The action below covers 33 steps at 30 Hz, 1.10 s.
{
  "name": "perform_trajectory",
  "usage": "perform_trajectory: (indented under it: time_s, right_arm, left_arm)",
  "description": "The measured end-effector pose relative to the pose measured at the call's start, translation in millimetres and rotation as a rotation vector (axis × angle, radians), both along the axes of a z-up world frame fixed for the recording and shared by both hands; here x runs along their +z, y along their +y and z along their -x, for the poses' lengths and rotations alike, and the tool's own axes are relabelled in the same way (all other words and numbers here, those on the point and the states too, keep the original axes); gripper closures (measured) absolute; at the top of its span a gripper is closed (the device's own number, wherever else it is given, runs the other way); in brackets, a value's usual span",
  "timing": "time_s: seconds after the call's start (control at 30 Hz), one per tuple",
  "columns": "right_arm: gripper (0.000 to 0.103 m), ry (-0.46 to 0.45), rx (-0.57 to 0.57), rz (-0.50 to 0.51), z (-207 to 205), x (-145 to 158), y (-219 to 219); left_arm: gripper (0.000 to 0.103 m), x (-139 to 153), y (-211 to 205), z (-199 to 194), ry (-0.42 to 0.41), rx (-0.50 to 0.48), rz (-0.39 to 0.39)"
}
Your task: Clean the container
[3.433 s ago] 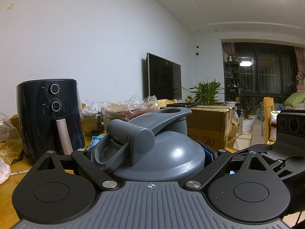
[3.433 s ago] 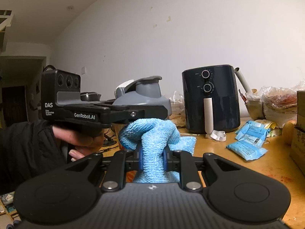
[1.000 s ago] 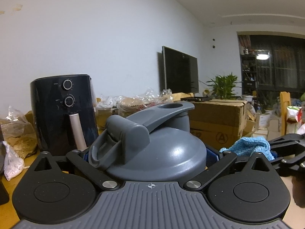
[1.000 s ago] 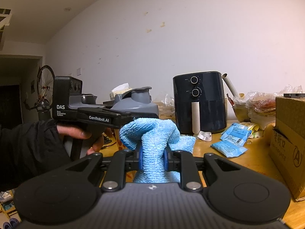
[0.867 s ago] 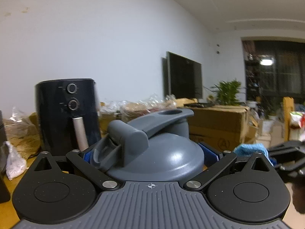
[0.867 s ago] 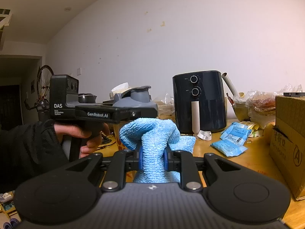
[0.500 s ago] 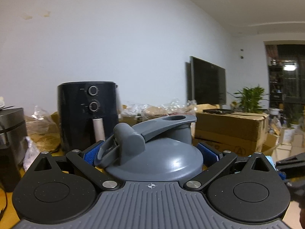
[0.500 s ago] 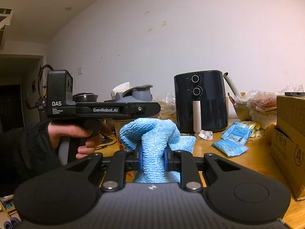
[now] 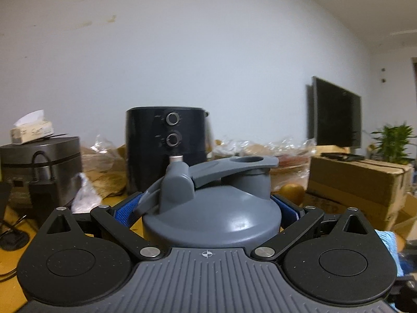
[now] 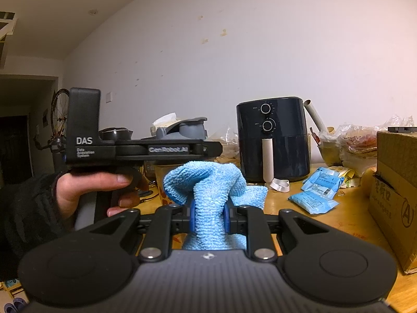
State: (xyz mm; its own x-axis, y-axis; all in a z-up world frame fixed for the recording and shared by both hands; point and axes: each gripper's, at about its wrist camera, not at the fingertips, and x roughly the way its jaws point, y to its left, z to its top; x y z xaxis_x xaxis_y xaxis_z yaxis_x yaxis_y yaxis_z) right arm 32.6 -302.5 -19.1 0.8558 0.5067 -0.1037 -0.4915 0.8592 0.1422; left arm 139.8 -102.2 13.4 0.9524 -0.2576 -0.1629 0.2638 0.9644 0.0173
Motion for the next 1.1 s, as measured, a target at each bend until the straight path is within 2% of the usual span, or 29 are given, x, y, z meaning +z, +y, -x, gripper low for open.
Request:
perform_trajectory:
  time_s: [0.27, 0.57, 0.63, 0.7, 0.9, 1.1]
  right_arm:
    - [0.085, 0.002, -0.006, 0.000, 0.5, -0.1, 0.1]
    - [0.085, 0.002, -0.009, -0.004, 1.6, -0.2, -1.2]
    - [0.085, 0.003, -0.009, -0.004, 1.8, -0.3, -1.3]
    - [0.085, 0.003, -0.008, -0.004, 2.0, -0.4, -1.3]
    - [0.085, 0.006, -0.010, -0.005, 2.0, -1.0, -1.6]
    - [0.085, 0.010, -0.007, -0.004, 0.3, -1.6, -0.5]
  left_arm:
    - [0.000, 0.0, -12.3, 2.4, 0.014, 0.116, -0.004]
    - [0.000, 0.5, -18.2, 3.9, 0.021, 0.193, 0.012]
    - [0.001, 0.5, -19.8, 3.5, 0.025, 0.198, 0.010]
    - [0.007, 0.0, -21.6, 3.5, 0.025, 0.197, 0.005]
    - [0.008, -1.3, -24.6, 4.7, 0.019, 0.211, 0.003]
    - [0.008, -3.0, -20.6, 5.0, 0.007, 0.179, 0.002]
